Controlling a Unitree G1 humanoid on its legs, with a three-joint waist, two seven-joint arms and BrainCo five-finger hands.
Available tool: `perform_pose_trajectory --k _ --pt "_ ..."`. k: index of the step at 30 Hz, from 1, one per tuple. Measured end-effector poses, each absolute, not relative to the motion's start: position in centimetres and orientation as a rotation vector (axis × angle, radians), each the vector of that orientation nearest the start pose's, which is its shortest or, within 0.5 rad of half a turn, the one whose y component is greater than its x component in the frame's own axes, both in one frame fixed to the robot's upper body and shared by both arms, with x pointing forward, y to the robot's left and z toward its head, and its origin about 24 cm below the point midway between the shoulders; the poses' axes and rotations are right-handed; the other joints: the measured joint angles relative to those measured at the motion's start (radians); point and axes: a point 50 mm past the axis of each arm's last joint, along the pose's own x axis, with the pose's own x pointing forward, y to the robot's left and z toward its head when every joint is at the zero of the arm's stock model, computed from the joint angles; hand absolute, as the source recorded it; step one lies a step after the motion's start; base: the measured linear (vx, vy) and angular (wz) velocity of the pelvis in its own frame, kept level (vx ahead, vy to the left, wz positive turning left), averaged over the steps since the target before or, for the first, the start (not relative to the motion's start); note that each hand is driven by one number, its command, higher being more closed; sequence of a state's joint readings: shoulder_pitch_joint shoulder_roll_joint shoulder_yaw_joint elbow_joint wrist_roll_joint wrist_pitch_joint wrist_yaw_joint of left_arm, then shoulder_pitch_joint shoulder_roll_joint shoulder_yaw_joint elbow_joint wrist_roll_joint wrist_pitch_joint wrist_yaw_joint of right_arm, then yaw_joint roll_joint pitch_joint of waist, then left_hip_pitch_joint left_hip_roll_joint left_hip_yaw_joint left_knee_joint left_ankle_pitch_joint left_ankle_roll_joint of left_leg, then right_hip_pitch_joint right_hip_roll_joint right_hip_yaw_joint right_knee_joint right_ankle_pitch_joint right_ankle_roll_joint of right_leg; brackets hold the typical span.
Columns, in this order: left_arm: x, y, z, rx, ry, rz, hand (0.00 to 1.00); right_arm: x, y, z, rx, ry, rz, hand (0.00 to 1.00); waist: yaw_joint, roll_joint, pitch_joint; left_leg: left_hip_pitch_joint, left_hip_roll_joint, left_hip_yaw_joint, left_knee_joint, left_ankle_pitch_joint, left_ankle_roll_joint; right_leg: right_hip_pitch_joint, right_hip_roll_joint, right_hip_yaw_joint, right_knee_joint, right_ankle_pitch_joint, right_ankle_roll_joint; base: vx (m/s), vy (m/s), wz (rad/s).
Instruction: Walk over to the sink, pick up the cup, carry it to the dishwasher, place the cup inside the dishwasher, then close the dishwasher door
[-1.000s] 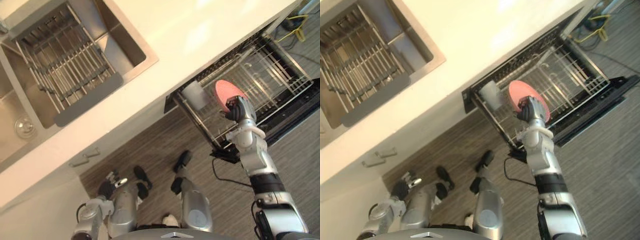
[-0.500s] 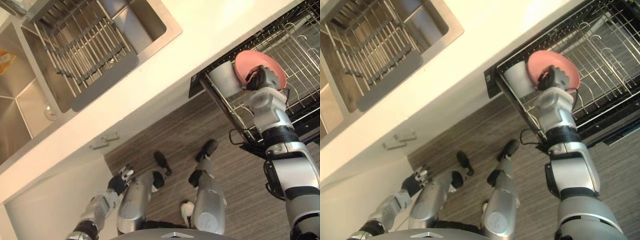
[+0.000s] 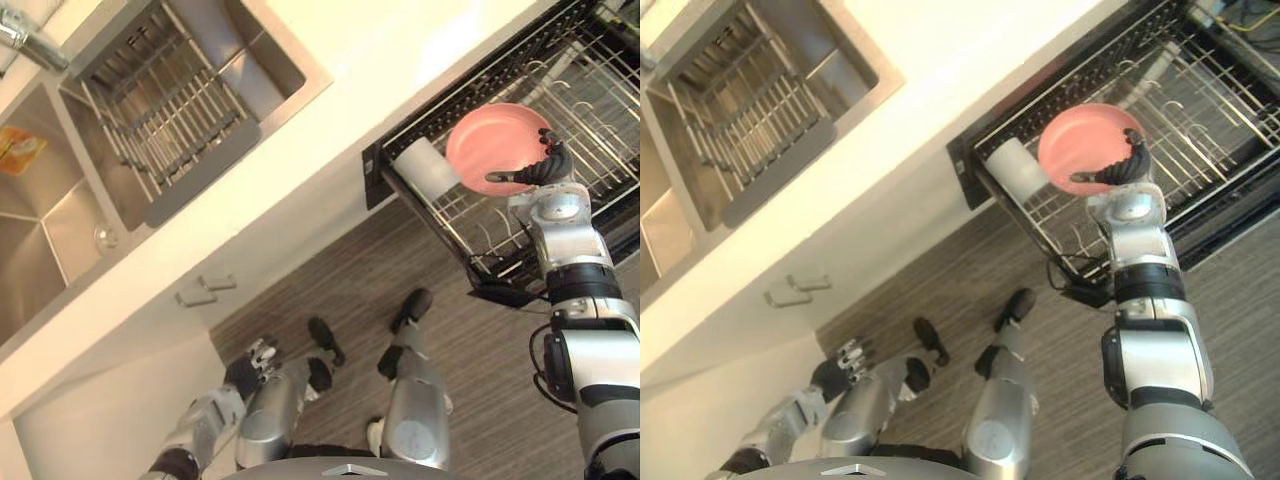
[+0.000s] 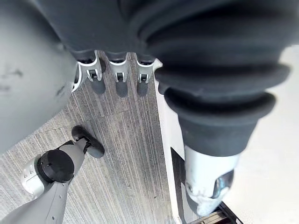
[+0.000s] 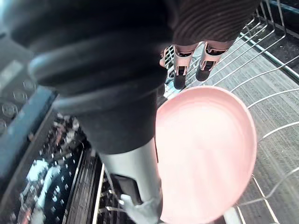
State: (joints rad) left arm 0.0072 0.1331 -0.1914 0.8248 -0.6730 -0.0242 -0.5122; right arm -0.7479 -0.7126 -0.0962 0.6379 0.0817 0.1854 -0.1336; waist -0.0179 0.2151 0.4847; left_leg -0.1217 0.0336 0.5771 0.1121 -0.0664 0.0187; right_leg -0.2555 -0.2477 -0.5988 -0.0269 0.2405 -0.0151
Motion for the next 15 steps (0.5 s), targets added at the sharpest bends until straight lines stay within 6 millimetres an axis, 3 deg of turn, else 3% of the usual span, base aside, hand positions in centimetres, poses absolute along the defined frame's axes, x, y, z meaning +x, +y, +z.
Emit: perform_pose_trajectory --k 3,6,10,11,14,15 --pt "16.0 14.4 -12.0 -0.669 0.691 -0.277 0.00 33.9 -34.0 18.3 -0.166 -0.072 -0.452 0.00 -0.012 -0.001 -0.001 0.078 0.009 0.015 -0.032 0.001 -0.015 0.057 0.020 0.009 0.000 -0.011 0.007 0.09 -0.008 -0.18" --pt "14.8 14.6 -12.6 -0.701 0.720 -0.231 0.00 32.8 -34.6 17.0 -0.018 -0.100 -0.454 0.00 -0.018 -0.006 -0.038 0.122 0.016 0.033 -0.053 -0.005 -0.029 0.091 0.042 0.017 -0.020 -0.016 0.012 0.09 -0.001 -0.24" --pt "12.5 15.9 -13.8 -0.737 0.771 -0.092 0.00 30.4 -36.8 14.5 0.094 -0.086 -0.578 0.00 -0.023 -0.040 -0.105 0.203 0.031 0.054 -0.093 -0.005 -0.052 0.164 0.080 0.017 -0.054 -0.023 0.023 0.10 -0.004 -0.12" --pt "12.0 16.1 -14.0 -0.748 0.779 -0.060 0.00 29.6 -37.6 14.0 0.127 -0.083 -0.627 1.00 -0.024 -0.054 -0.124 0.218 0.035 0.054 -0.100 -0.005 -0.056 0.177 0.084 0.013 -0.054 -0.029 0.026 0.06 0.004 0.03" --pt "10.7 17.3 -14.5 -0.751 0.808 0.027 0.00 27.0 -39.4 11.2 0.255 -0.039 -0.777 1.00 -0.036 -0.108 -0.180 0.248 0.050 0.055 -0.100 -0.013 -0.072 0.211 0.098 0.002 -0.054 -0.047 0.028 0.05 0.013 0.08" --pt "10.1 17.9 -14.8 -0.745 0.830 0.054 0.00 25.8 -39.9 9.0 0.281 0.033 -0.815 1.00 -0.044 -0.133 -0.205 0.260 0.055 0.054 -0.100 -0.015 -0.074 0.232 0.100 -0.013 -0.054 -0.055 0.031 0.02 0.007 0.19"
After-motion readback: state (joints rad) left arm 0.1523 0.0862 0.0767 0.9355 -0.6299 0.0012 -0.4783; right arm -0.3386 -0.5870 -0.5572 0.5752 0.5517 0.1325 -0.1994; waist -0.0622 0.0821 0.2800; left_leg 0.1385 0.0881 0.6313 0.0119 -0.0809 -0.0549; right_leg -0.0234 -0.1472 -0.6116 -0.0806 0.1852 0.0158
